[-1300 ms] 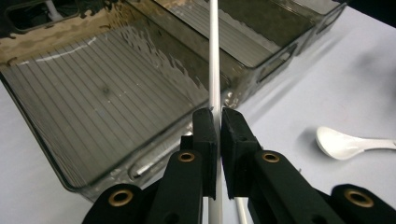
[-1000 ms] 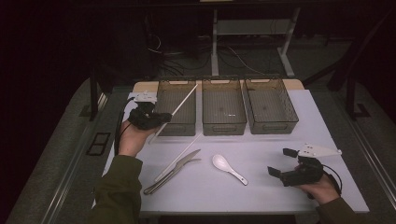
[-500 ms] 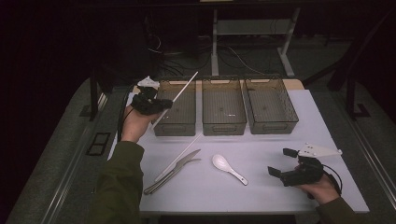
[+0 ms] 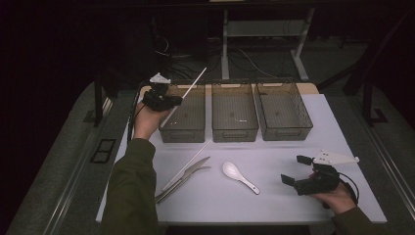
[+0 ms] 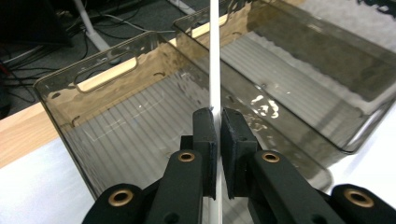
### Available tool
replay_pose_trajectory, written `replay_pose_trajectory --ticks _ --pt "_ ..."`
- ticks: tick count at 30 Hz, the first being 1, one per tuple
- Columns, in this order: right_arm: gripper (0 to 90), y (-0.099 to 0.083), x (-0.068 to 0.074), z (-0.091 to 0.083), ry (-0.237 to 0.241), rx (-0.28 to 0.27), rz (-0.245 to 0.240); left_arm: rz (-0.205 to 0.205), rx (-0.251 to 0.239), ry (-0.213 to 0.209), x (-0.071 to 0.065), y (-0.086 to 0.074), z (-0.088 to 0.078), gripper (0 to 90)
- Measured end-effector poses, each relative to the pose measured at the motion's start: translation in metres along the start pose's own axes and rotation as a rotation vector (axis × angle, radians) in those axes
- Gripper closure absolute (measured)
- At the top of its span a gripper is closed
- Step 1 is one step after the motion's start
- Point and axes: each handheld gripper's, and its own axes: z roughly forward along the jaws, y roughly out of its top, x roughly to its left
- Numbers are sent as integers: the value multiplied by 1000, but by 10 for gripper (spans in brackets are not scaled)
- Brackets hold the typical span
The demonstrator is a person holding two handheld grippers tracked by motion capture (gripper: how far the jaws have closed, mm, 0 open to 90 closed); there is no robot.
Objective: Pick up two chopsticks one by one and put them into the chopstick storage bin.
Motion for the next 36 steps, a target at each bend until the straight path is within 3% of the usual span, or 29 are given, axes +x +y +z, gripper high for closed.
replay_pose_trajectory --ticks 10,21,36 --pt "8 0 0 0 3 -1 2 -4 33 35 3 -7 18 846" --pt "8 0 0 0 5 -2 2 -62 103 53 8 -26 35 846" --pt "8 0 0 0 5 -3 1 -89 153 81 8 -32 46 844"
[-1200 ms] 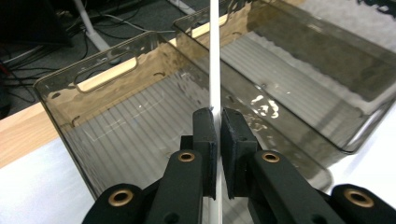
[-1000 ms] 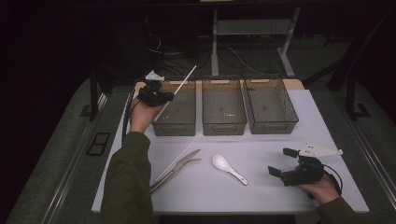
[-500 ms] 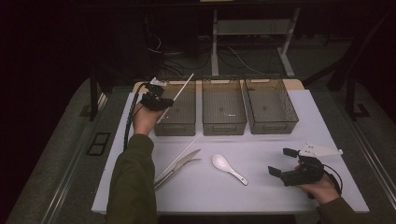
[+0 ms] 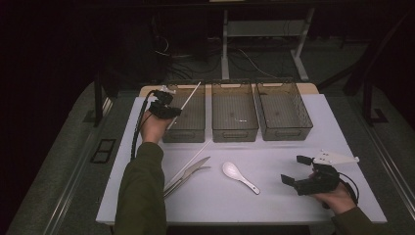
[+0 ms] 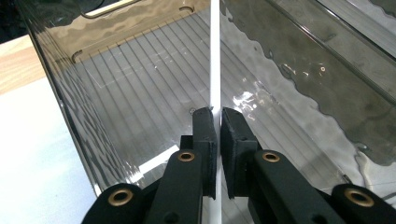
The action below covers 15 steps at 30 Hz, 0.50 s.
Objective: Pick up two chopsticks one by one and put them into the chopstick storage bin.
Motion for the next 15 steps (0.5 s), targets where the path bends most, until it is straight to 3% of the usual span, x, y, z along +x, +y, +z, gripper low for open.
replay_pose_trajectory --ticks 6,15 --pt "8 0 0 0 0 1 1 -5 33 4 0 -1 4 843" --pt "8 0 0 -1 1 -2 1 -6 28 11 -2 0 5 837"
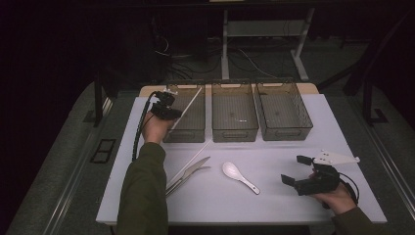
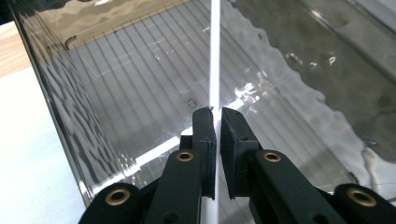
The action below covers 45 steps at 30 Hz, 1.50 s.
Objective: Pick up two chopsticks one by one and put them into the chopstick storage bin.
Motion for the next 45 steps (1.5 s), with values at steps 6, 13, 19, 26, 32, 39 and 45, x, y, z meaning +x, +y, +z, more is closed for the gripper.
replay_pose_trajectory --ticks 6,13,19,26,32,39,45 --pt "8 0 0 0 -1 -1 0 14 -43 3 -2 3 -10 813" --pt "8 0 0 0 -2 1 1 50 -98 -13 -5 5 -33 691" --pt "8 0 0 1 -3 3 -3 76 -120 -65 -14 1 -50 580" --pt "8 0 0 1 -4 5 -1 117 -150 -92 -27 -9 -66 514" --pt "8 -1 0 1 0 6 5 114 -191 -146 -34 -20 -80 479" --pt "8 -1 -1 0 24 7 5 130 -242 -202 -47 -33 -92 421" --pt "8 -2 0 0 33 12 12 161 -254 -214 -57 -44 -101 381"
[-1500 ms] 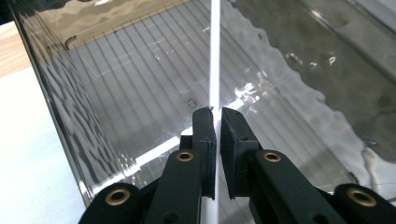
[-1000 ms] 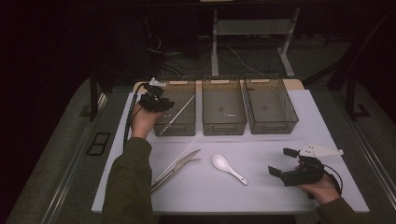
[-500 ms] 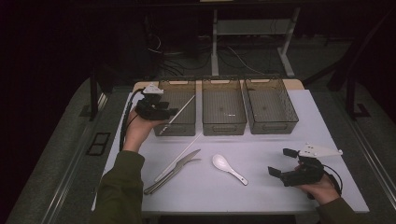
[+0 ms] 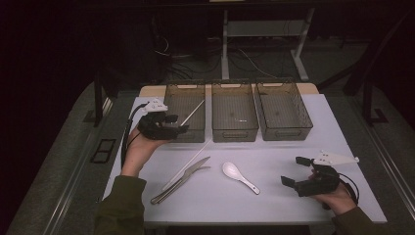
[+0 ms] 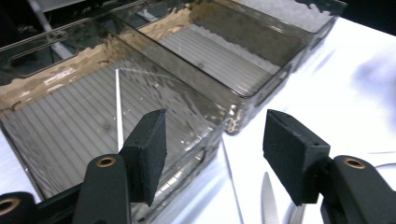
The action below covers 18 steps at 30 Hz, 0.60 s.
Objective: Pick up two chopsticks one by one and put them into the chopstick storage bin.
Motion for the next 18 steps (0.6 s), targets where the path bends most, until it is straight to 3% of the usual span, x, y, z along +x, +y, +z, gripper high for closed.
replay_pose_trajectory --ticks 10,18 --pt "8 -4 -3 -3 -4 -3 1 -42 -20 -2 -18 -35 -2 306" --pt "8 -3 -1 -3 -10 -12 -4 -26 -24 10 -32 -60 -7 305"
